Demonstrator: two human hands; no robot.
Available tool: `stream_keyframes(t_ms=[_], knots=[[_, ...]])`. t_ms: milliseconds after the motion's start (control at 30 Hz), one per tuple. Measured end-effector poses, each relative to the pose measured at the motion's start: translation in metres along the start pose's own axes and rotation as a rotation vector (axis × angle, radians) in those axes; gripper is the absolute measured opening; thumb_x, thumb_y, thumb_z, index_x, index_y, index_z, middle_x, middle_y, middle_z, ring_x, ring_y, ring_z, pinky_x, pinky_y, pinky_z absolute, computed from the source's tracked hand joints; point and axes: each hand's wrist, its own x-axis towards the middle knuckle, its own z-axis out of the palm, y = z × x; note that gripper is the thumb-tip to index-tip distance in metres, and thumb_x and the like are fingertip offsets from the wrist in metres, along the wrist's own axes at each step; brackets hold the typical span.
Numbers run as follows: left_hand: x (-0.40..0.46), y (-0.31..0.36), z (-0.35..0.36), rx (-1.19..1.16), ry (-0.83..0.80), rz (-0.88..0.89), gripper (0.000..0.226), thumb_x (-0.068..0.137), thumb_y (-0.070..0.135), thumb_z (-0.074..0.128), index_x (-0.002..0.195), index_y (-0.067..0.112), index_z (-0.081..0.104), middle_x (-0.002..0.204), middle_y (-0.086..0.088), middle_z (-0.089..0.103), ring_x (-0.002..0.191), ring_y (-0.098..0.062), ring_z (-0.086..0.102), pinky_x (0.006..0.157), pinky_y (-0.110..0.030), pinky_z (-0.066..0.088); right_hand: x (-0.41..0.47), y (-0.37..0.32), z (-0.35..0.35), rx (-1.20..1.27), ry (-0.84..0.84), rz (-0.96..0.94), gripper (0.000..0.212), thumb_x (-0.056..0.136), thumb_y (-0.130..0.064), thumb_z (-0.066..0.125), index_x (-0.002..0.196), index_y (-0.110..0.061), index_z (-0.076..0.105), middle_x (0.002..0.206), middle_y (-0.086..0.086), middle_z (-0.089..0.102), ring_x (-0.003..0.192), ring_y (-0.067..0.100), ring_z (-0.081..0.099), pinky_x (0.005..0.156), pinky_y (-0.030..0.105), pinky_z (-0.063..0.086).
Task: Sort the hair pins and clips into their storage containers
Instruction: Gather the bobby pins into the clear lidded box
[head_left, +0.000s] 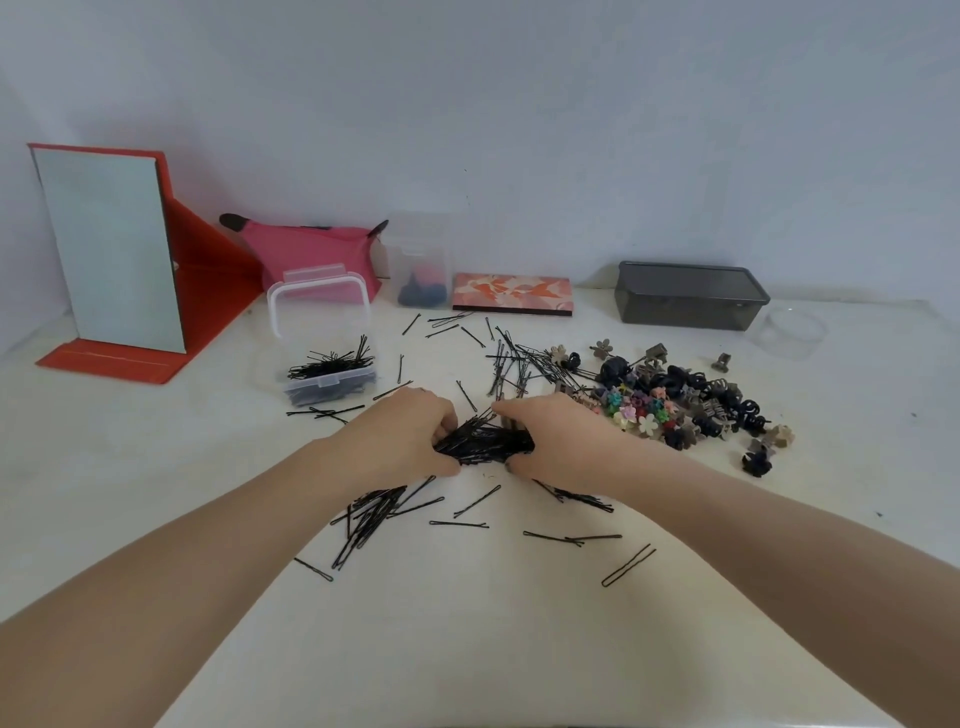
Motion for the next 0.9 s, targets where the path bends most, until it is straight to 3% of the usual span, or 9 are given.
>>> stream_keyframes(t_ms=[67, 133, 367, 500, 600, 767, 900], knots=[[0.001, 0.0, 0.0, -0.029, -0.017, -0.009, 0.033, 0.073, 0.036, 0.078, 0.1, 0.023, 0.067, 0.084, 0.015, 0.063, 0.078, -0.002, 0.06, 0.071, -0.024, 0.051, 0.001, -0.002, 0.007, 0.015, 0.071, -0.016, 0.022, 0.086, -0.015, 0.059, 0.107, -0.019, 0.063, 0.089, -0.002, 0.062, 0.084, 0.021, 0.061, 0.06, 0.026, 0.043], [0.001, 0.001, -0.003, -0.017, -0.04, -0.007, 0.028, 0.074, 0.036, 0.077, 0.097, 0.024, 0.066, 0.084, 0.014, 0.064, 0.079, -0.005, 0.061, 0.075, -0.031, 0.054, 0.002, -0.005, 0.01, -0.005, 0.098, -0.014, 0.026, 0.086, -0.01, 0.055, 0.106, -0.021, 0.068, 0.083, -0.002, 0.063, 0.079, 0.02, 0.062, 0.058, 0.023, 0.039], [0.006, 0.006, -0.012, 0.294, -0.185, 0.09, 0.02, 0.087, 0.037, 0.059, 0.098, 0.02, 0.059, 0.091, 0.001, 0.059, 0.086, -0.022, 0.058, 0.07, -0.037, 0.05, 0.001, -0.012, 0.012, -0.086, 0.126, -0.001, 0.032, 0.086, -0.004, 0.05, 0.106, -0.021, 0.069, 0.095, 0.004, 0.066, 0.083, 0.025, 0.061, 0.062, 0.029, 0.048], [0.005, 0.005, -0.013, 0.439, -0.19, 0.149, 0.023, 0.095, 0.035, 0.052, 0.107, 0.016, 0.055, 0.104, 0.0, 0.053, 0.095, -0.023, 0.057, 0.065, -0.033, 0.037, 0.003, -0.012, 0.01, -0.079, 0.103, 0.002, 0.035, 0.089, -0.005, 0.051, 0.117, -0.019, 0.067, 0.108, 0.005, 0.063, 0.096, 0.026, 0.06, 0.077, 0.036, 0.055], [0.004, 0.001, -0.011, 0.485, -0.159, 0.171, 0.02, 0.097, 0.035, 0.051, 0.108, 0.018, 0.051, 0.107, 0.0, 0.053, 0.096, -0.024, 0.058, 0.063, -0.032, 0.033, 0.005, -0.012, 0.009, -0.12, 0.059, -0.001, 0.034, 0.09, -0.004, 0.049, 0.115, -0.017, 0.068, 0.109, 0.007, 0.064, 0.1, 0.027, 0.061, 0.084, 0.04, 0.055], [0.003, 0.0, -0.011, 0.576, -0.148, 0.231, 0.022, 0.099, 0.036, 0.048, 0.111, 0.018, 0.051, 0.107, 0.0, 0.056, 0.094, -0.023, 0.059, 0.065, -0.033, 0.039, 0.006, -0.012, 0.007, -0.125, 0.043, -0.001, 0.037, 0.088, -0.002, 0.046, 0.108, -0.019, 0.072, 0.101, 0.006, 0.067, 0.092, 0.026, 0.064, 0.081, 0.04, 0.057], [0.003, -0.002, -0.019, 0.577, -0.169, 0.268, 0.021, 0.099, 0.036, 0.047, 0.11, 0.019, 0.054, 0.104, 0.001, 0.058, 0.095, -0.023, 0.059, 0.078, -0.04, 0.05, 0.005, -0.011, -0.001, -0.065, 0.016, -0.017, 0.033, 0.09, -0.005, 0.049, 0.108, -0.019, 0.072, 0.101, 0.006, 0.068, 0.092, 0.025, 0.064, 0.082, 0.039, 0.057]])
